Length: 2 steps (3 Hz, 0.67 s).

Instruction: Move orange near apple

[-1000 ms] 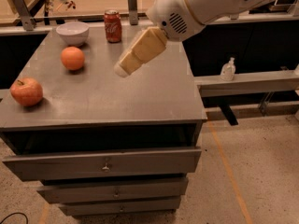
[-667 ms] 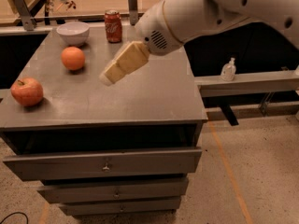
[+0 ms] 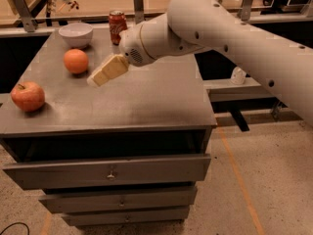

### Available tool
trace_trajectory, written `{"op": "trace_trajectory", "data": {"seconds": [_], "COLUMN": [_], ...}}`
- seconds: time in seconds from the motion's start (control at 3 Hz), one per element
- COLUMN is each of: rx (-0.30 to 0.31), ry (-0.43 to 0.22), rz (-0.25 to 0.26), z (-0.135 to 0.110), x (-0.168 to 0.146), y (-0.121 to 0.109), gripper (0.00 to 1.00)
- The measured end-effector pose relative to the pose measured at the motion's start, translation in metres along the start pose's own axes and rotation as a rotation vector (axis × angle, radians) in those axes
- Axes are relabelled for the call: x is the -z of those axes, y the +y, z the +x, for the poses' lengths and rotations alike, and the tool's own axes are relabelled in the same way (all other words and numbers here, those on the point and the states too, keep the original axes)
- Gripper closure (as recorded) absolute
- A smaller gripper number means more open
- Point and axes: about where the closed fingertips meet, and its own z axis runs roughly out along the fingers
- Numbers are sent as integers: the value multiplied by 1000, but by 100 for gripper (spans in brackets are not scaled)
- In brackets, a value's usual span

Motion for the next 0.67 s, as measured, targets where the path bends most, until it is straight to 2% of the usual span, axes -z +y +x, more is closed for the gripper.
{"op": "trace_trajectory", "data": {"seconds": [0.67], "rx": [-19], "ry": [-14], "rz": [12], "z": [0], "x": [-10], "y": [-7], "gripper": [0]}}
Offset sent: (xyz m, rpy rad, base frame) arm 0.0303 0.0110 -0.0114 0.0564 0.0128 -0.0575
